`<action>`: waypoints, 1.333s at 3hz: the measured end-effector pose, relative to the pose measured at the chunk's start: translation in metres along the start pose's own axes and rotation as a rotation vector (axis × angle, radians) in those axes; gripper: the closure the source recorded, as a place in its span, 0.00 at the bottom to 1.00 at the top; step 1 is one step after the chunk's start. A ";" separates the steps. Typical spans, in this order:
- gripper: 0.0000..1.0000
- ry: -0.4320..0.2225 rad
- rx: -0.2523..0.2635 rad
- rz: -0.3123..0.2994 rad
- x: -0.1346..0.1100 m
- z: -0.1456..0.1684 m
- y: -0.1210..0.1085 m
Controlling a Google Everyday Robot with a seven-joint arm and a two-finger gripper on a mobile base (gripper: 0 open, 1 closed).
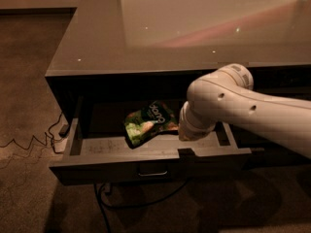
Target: Open top drawer
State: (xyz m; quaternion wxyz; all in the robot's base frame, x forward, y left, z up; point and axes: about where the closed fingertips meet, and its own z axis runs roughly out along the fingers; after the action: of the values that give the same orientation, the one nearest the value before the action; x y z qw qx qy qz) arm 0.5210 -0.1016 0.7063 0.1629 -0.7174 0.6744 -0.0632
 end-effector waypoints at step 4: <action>1.00 0.054 -0.162 0.066 0.047 0.089 0.014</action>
Offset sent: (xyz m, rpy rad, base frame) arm 0.0386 -0.0231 -0.0552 -0.0720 0.1006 -0.0468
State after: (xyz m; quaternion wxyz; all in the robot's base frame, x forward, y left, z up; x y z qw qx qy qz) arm 0.5395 -0.1353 0.6118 0.0880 -0.7036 0.7048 -0.0223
